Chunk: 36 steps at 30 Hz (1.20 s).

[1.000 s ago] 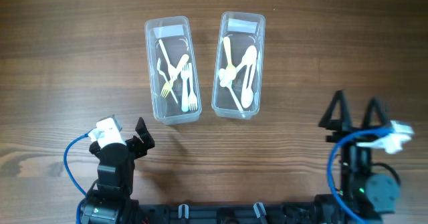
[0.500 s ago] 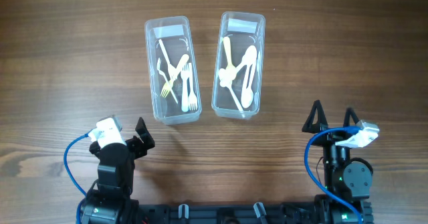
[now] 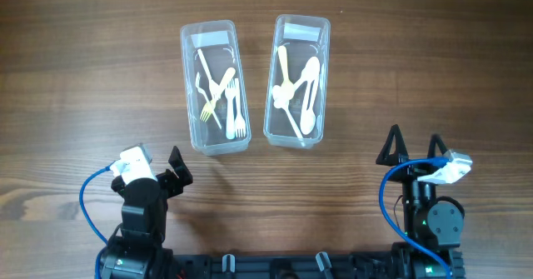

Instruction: Pack container

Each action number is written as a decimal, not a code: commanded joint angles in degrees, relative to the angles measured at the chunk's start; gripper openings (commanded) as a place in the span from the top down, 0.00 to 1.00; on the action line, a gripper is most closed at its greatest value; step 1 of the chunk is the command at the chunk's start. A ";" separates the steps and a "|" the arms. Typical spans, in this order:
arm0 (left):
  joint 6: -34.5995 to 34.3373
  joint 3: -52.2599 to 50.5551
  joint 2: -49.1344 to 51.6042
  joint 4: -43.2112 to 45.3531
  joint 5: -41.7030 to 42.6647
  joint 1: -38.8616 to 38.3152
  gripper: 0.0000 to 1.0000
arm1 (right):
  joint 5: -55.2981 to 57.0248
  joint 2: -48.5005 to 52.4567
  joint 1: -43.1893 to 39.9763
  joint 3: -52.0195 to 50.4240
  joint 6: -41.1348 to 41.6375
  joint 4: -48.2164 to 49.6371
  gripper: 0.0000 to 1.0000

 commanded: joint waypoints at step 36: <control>14.88 -4.98 -17.94 4.57 16.48 7.23 0.00 | -0.09 -0.83 -0.04 -0.07 -1.01 0.28 0.00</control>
